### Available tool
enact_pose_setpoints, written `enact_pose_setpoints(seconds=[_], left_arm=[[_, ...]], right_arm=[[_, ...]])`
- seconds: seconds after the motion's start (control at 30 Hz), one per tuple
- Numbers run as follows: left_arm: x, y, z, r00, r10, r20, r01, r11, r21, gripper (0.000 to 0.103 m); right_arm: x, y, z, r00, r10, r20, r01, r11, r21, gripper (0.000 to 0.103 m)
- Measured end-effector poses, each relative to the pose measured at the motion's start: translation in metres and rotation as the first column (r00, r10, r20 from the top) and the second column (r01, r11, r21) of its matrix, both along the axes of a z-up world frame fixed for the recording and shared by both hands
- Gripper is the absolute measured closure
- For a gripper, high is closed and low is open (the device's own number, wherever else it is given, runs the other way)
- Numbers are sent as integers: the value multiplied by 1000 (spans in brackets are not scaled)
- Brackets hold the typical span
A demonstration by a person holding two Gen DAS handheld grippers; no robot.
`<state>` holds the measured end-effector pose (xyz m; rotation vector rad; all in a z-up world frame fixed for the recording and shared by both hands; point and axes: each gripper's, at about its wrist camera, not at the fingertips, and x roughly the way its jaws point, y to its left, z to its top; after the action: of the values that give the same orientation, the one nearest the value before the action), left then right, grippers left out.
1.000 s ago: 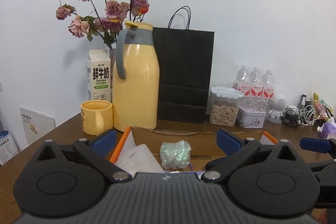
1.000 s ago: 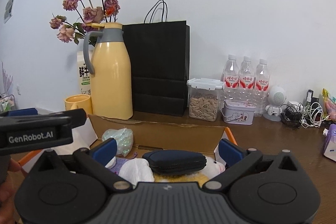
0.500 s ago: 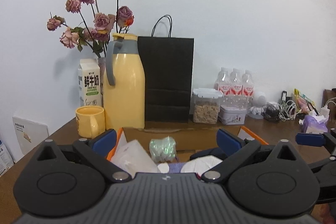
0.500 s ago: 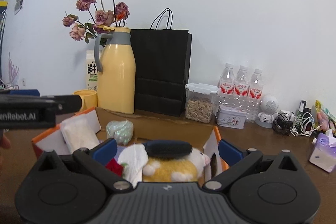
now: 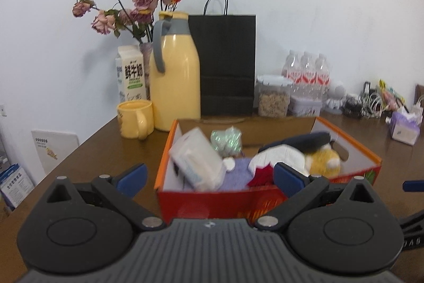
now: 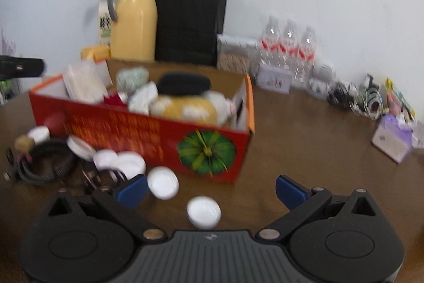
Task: Organize objects
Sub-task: 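Move both tools back toward the bottle caps and cables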
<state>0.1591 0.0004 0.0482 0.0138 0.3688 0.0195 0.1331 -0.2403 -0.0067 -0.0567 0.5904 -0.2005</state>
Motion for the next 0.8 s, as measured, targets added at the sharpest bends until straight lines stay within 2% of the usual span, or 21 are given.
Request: enact_pose_setpoints(seconds=[0.27, 0.53, 0.8], left_arm=[[-25, 13, -14, 997, 12, -83, -10, 1000, 18, 0], [-40, 24, -30, 986, 34, -162, -32, 999, 11, 0], [-46, 32, -36, 979, 69, -194, -70, 998, 1, 0]], right_arm=[[-11, -5, -15, 998, -11, -62, 14, 999, 45, 0], [-8, -12, -21, 996, -32, -83, 39, 995, 89, 0], [3, -20, -24, 995, -42, -90, 55, 987, 149, 2]])
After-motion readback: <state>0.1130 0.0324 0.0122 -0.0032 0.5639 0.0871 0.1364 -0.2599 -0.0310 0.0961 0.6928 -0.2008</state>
